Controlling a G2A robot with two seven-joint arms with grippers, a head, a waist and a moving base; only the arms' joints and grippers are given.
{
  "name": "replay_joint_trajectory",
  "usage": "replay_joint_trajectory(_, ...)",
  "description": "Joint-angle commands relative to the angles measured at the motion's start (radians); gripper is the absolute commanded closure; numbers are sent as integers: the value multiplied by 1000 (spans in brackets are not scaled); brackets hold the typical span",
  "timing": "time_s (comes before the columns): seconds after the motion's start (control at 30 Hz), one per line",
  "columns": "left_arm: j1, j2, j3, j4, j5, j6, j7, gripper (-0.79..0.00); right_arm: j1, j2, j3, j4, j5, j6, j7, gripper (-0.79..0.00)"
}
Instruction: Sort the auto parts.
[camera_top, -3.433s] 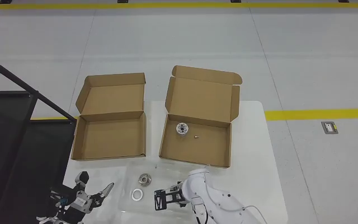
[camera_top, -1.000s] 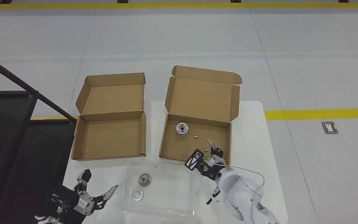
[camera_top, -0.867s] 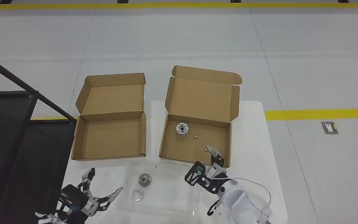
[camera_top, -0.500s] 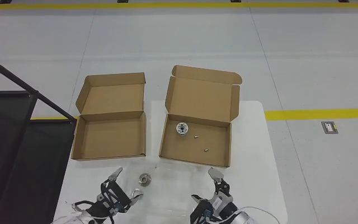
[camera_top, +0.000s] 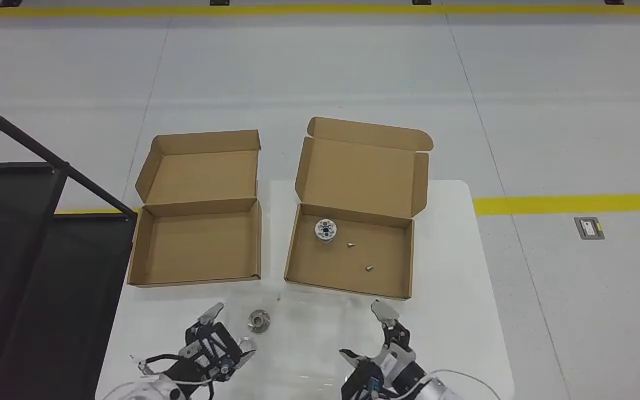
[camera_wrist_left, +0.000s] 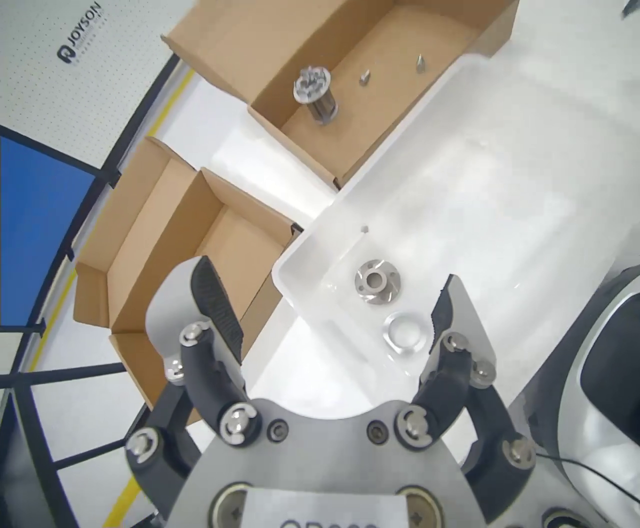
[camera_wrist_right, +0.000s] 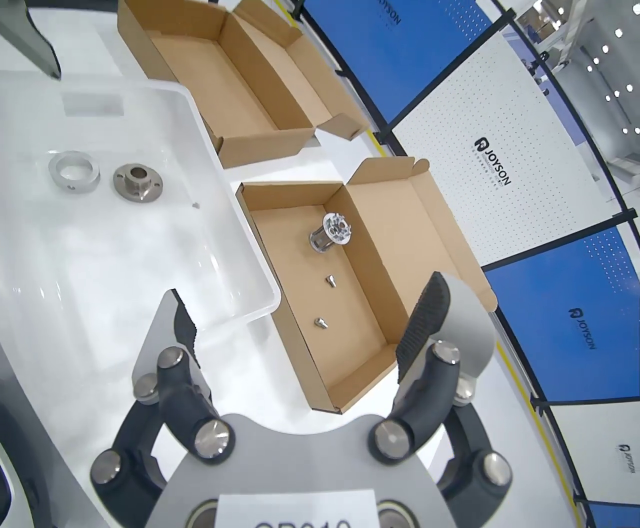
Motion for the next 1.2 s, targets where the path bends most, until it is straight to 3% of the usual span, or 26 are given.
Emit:
replay_joint_trajectory(0.0,-36,-3,47,-1,17,-5,-114,-785,-4,6,21,2,20,-30,-69,-785)
replay_joint_trajectory(0.2,-191,-21,207,44,-28,-19,-407,-785,-55,26,100,1,56,-66,-242,-785)
replay_joint_trajectory(0.37,-315,-37,291,104,-148,-49,-618,-785,-75,35,148,10,107,-91,-283,-785)
replay_joint_trajectory(0.63,-323,-38,294,108,-157,-47,-633,-785,-75,35,148,10,107,-91,-283,-785)
replay_joint_trajectory(0.8,-329,-44,319,143,-138,31,-658,-785,-75,35,148,10,107,-91,-283,-785)
replay_joint_trajectory(1.1,-487,-75,433,310,-230,131,-829,-785,-75,35,148,10,107,-91,-283,-785)
replay_joint_trajectory(1.17,-521,-82,447,349,-257,152,-854,-730,-75,35,148,10,107,-91,-283,-785)
